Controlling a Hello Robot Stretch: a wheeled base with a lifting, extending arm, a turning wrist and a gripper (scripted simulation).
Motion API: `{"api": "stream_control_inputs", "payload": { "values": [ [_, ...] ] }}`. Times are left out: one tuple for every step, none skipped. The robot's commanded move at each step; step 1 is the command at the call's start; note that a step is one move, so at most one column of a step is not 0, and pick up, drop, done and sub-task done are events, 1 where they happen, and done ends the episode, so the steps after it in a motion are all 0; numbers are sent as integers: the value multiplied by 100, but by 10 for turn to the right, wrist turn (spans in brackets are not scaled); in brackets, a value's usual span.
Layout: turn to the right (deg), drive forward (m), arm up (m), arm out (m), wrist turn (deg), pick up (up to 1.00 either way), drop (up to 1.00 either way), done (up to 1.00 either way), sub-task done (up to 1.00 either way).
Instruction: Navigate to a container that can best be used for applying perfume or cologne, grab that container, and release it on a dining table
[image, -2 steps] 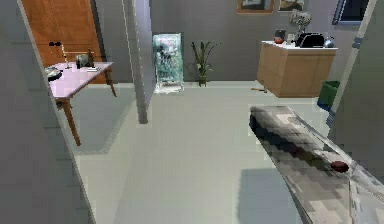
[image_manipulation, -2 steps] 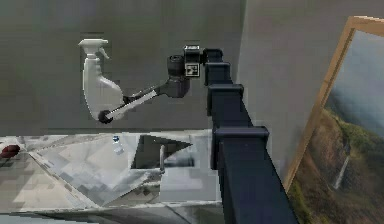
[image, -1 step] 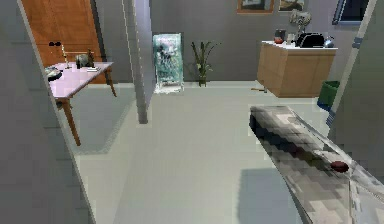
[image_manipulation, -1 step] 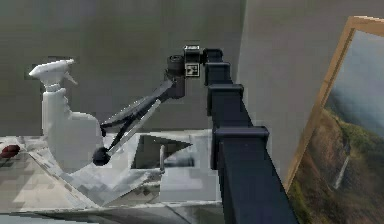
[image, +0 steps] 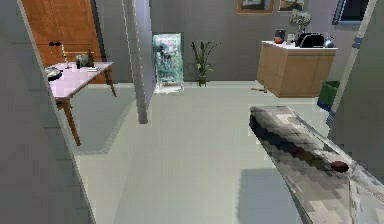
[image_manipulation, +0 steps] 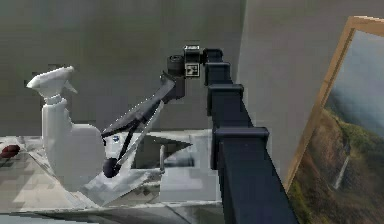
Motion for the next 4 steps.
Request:
{"api": "stream_control_inputs", "payload": {
  "values": [
    [0, 0, 0, -34, 0, 0, 0, 0, 0],
    [-180, 0, 0, 0, 0, 0, 0, 0, 0],
    [0, 95, 0, 0, 0, 0, 0, 0, 0],
    [-60, 0, 0, 0, 0, 0, 0, 0, 0]
  ]
}}
